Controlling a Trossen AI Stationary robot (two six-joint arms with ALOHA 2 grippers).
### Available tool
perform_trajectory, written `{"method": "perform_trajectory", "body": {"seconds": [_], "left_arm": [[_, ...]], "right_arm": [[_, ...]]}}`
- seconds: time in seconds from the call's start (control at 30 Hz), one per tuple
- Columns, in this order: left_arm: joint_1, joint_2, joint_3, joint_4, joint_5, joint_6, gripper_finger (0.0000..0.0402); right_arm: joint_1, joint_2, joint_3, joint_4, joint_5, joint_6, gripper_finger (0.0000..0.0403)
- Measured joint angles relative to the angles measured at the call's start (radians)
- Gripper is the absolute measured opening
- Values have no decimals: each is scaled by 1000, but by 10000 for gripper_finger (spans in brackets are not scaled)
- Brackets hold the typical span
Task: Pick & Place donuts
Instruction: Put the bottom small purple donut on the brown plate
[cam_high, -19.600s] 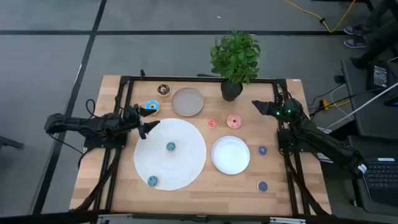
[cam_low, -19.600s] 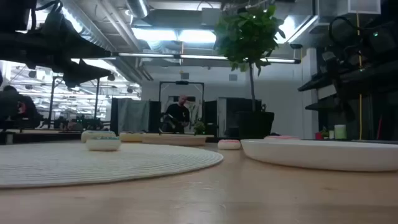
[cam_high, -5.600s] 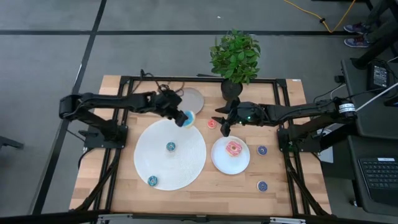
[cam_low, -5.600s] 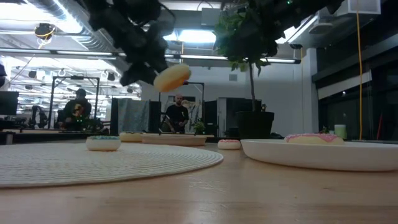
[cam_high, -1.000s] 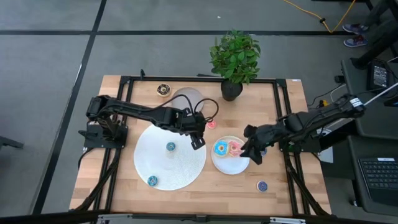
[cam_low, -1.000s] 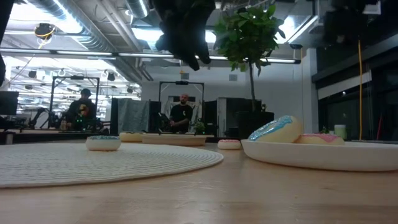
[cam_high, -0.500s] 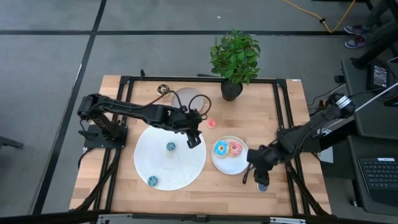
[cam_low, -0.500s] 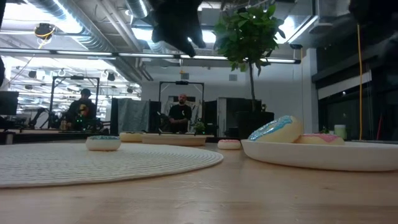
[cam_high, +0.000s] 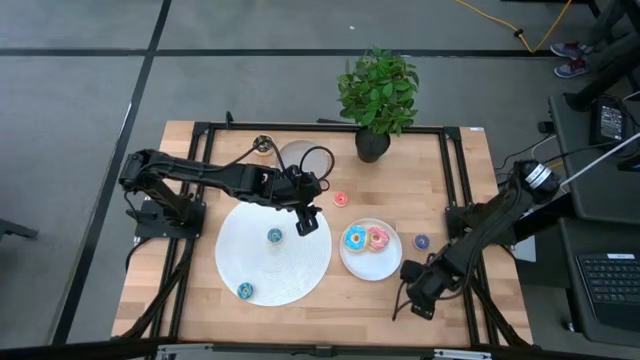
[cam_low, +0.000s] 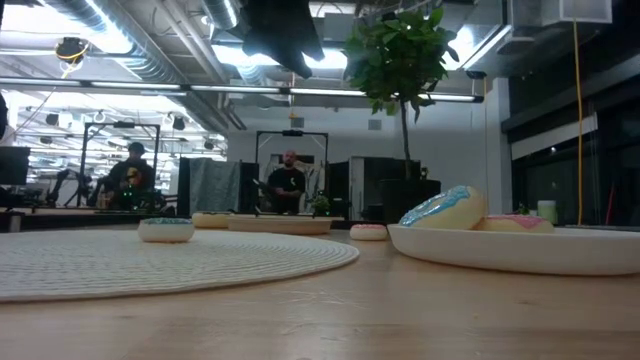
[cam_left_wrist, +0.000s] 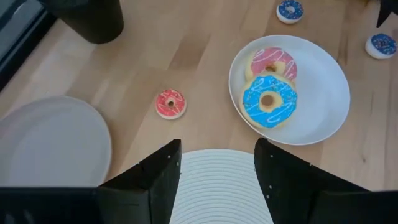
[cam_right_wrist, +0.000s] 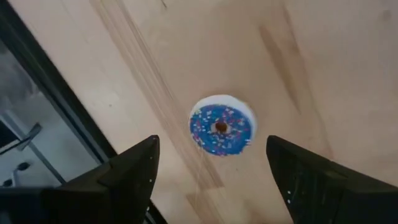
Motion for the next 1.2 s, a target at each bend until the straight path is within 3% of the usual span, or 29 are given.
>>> {"method": "perform_trajectory", "body": {"seconds": [0.67, 1.2], "left_arm": [[0, 0, 0, 0, 10, 18, 196], [0, 0, 0, 8, 28, 26, 196]], "right_arm": [[59, 157, 0, 68, 19, 68, 297], [65, 113, 47, 46, 58, 64, 297]]}}
